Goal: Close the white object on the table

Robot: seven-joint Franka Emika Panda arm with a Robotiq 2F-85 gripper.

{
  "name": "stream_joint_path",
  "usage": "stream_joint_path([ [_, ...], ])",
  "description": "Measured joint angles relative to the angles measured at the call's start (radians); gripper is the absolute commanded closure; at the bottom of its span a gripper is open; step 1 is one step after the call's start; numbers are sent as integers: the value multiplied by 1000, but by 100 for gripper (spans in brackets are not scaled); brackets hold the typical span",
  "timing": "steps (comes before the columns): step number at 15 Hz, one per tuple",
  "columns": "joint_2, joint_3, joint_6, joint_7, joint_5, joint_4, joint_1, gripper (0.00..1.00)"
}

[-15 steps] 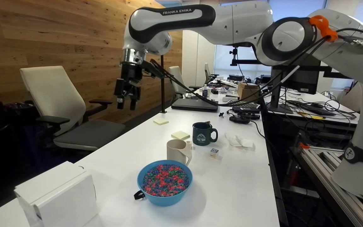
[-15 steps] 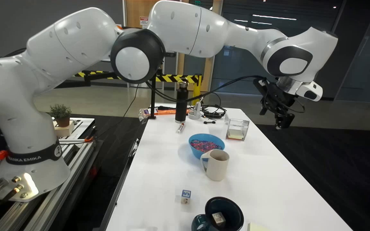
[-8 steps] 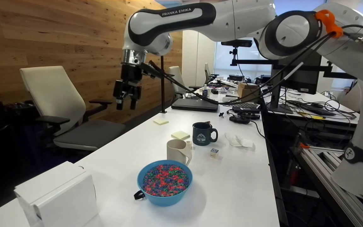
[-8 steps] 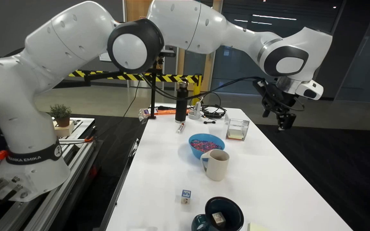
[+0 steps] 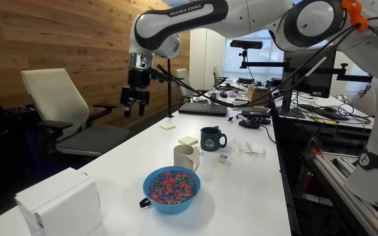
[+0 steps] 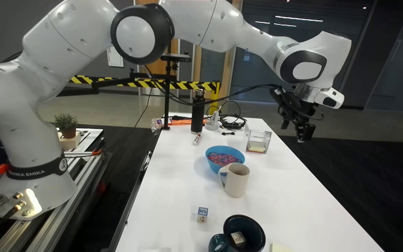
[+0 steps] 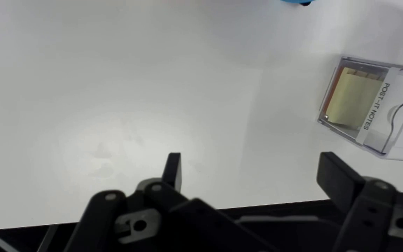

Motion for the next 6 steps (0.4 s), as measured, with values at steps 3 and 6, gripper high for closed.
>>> stream_joint_path([
  [3, -36, -9, 22, 0, 0, -65, 5, 0],
  [6, -71, -14, 40, 0, 0, -122, 9, 0],
])
